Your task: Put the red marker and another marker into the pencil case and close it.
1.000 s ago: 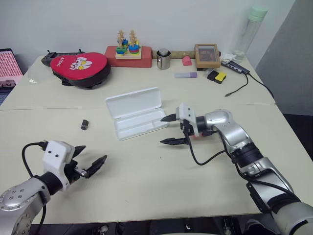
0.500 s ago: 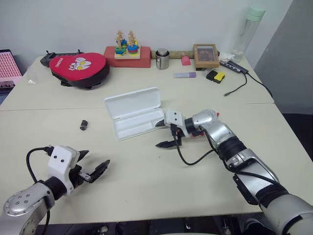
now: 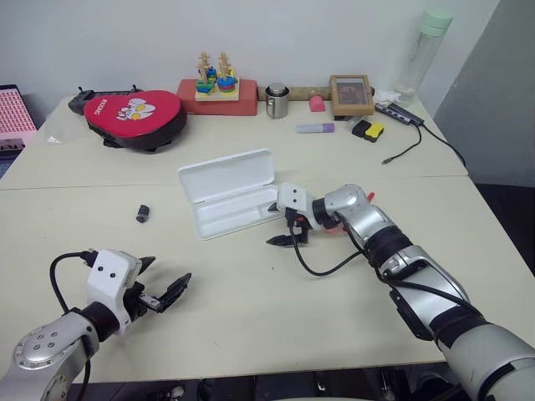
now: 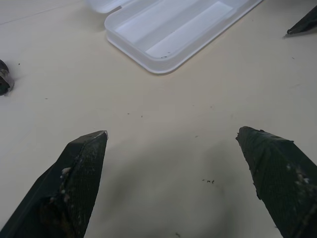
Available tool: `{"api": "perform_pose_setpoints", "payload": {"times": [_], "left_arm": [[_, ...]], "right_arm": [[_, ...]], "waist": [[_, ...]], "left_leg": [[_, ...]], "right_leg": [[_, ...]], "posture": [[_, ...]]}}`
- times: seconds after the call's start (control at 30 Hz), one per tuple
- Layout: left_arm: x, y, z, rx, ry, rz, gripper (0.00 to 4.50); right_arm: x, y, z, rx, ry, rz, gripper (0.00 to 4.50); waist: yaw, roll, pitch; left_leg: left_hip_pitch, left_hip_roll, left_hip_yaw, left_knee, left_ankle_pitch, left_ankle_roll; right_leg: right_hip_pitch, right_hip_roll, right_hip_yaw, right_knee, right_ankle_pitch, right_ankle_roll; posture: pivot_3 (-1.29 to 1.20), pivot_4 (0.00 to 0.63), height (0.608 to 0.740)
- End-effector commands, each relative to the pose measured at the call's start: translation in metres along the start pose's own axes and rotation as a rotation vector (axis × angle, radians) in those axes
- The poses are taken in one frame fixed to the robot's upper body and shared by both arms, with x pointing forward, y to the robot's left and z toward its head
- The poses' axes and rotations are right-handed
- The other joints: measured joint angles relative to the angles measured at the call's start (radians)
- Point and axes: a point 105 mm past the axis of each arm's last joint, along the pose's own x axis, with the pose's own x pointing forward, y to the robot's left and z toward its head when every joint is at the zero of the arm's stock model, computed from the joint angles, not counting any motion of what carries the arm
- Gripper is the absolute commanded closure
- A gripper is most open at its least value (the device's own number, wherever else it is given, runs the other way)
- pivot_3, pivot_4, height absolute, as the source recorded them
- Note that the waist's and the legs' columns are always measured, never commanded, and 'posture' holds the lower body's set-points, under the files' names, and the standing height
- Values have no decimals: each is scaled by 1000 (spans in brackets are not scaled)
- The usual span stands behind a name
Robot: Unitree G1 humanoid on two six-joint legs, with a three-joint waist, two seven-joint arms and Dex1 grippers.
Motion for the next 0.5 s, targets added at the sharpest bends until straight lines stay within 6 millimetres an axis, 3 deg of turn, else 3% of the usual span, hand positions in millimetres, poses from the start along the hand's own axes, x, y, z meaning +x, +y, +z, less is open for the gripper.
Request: {"api": "perform_pose_setpoints", "payload": {"times": [0.03,0.5], "left_arm": [[1,-3,8,25,-29,3,0],[4,-4,8,20,-35,8,0]], "right_arm": [[-4,-4,4,-27,13,5,460],[-8,2,0,-68,65,76,3923]], "waist": [[0,0,0],[0,0,0]], "left_leg": [[0,0,0,0,0,0],[0,0,0,0,0,0]], "right_leg": [[0,0,0,0,0,0],[0,0,0,0,0,0]], "posture": [[0,150,740],[0,150,740]]}}
